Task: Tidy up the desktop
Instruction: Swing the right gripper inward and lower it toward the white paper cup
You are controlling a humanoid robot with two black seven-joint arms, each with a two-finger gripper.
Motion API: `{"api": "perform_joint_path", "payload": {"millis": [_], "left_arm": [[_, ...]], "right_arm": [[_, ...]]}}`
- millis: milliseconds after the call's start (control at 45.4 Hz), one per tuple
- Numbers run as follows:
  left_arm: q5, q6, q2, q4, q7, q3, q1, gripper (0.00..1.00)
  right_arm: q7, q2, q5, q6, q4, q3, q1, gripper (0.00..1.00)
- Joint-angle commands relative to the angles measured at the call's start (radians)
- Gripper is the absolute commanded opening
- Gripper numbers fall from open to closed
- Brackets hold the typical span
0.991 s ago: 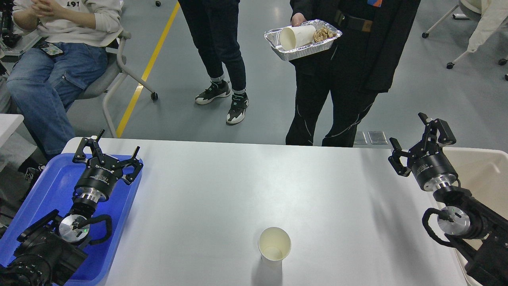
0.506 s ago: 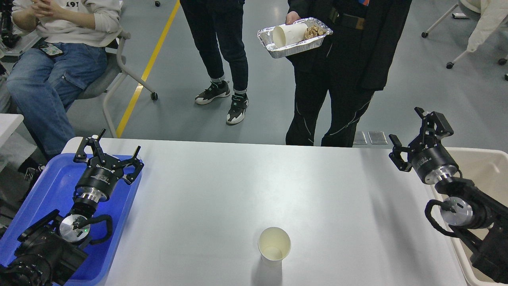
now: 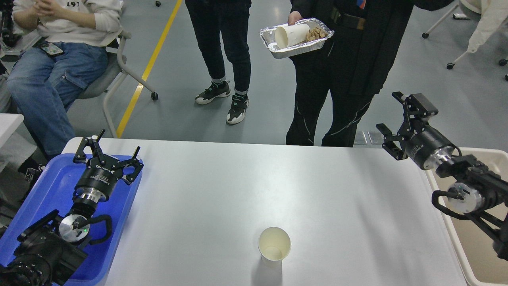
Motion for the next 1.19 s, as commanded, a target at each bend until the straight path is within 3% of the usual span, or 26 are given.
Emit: {"api": "perform_joint_path", "payload": {"millis": [0,264,749,969,1167], "left_arm": [[-0.001,0.0,0.0,0.001,-0.001,0.0,0.001,1.0],[-0.001,0.0,0.0,0.001,-0.001,0.0,0.001,1.0],[-0.001,0.0,0.0,0.001,-0.001,0.0,0.001,1.0],[-0.001,0.0,0.0,0.001,-0.001,0.0,0.001,1.0],[-0.001,0.0,0.0,0.001,0.0,0.0,-0.001,1.0]], "right_arm": [[-0.007,-0.055,-0.033,-0.023,0.048,-0.077,0.082,1.0],[-0.009,-0.104,-0.059,-0.023,0.137,-0.138,0.121,1.0],[-0.009,-0.32,-0.476,-0.019,0.356,-0.227,0.19,1.0],[-0.006,-0.323,-0.587,-0.006,0.421,-0.244,0.193,1.0],[-0.007,-0.293,-0.841,-0.001,0.487,-0.344,0.228,1.0]]}}
